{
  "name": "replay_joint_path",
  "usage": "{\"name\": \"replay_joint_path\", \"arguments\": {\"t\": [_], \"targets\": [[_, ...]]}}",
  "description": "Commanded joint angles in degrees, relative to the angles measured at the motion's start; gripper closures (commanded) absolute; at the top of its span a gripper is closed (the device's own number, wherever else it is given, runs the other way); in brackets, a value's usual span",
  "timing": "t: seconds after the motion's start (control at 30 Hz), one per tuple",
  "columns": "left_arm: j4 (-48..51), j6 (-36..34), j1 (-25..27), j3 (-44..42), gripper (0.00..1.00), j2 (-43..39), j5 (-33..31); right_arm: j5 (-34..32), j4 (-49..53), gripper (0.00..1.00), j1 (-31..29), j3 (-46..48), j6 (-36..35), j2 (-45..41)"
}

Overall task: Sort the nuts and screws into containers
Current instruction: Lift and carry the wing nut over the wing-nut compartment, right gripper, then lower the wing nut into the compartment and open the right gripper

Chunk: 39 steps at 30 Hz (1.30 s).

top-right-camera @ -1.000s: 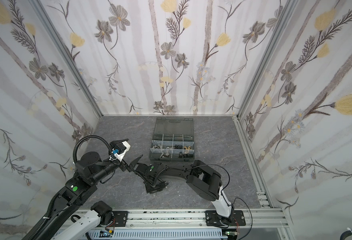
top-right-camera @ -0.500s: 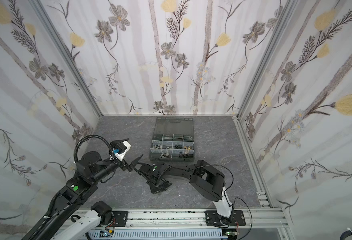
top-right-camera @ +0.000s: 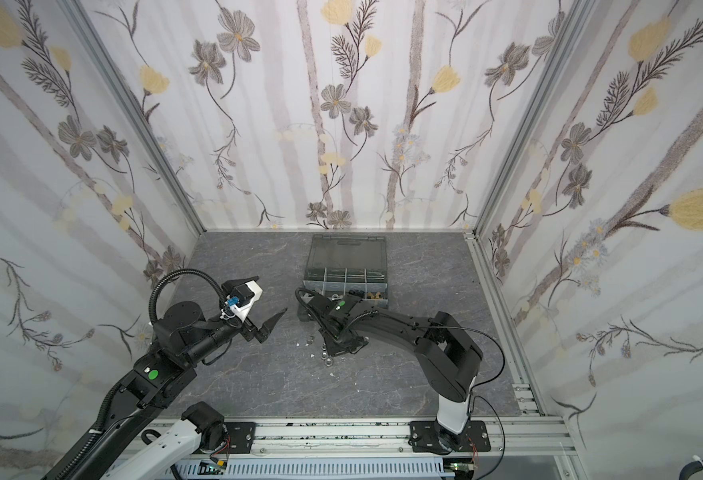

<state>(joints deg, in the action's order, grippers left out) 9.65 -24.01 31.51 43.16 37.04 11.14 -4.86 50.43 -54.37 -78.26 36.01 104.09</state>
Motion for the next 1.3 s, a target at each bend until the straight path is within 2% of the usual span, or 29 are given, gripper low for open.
{"name": "replay_joint_path", "arguments": {"t": [0.0,0.33,0.53,0.67,1.17,1.27], "targets": [[-1.1,-0.3,-0.1,0.7,0.0,0.0,-0.7,-4.1,2.4,0.93,2.7,-5.3,-5.7,1.7],[-1.3,-0.2,-0.2,0.7,0.0,0.6,-0.6,-4.4,2.3,0.93,6.4,-30.8,-13.6,17.4],[-1.5,-0.2,-0.1,0.5,0.0,1.0,-0.6,-4.4,-0.7,0.93,6.9,-40.1,-15.5,24.6],[-2.1,-0.2,-0.1,0.2,0.0,1.3,-0.6,-5.1,-1.4,0.93,9.5,-46.3,-16.5,28.5],[-2.3,-0.5,-0.2,0.2,0.0,2.7,-1.0,-4.4,-5.7,0.92,10.0,-48.4,-18.2,35.3],[-2.1,-0.5,-0.1,0.3,0.0,3.1,-1.2,-4.3,-5.6,0.89,10.0,-48.4,-18.6,35.8]]}}
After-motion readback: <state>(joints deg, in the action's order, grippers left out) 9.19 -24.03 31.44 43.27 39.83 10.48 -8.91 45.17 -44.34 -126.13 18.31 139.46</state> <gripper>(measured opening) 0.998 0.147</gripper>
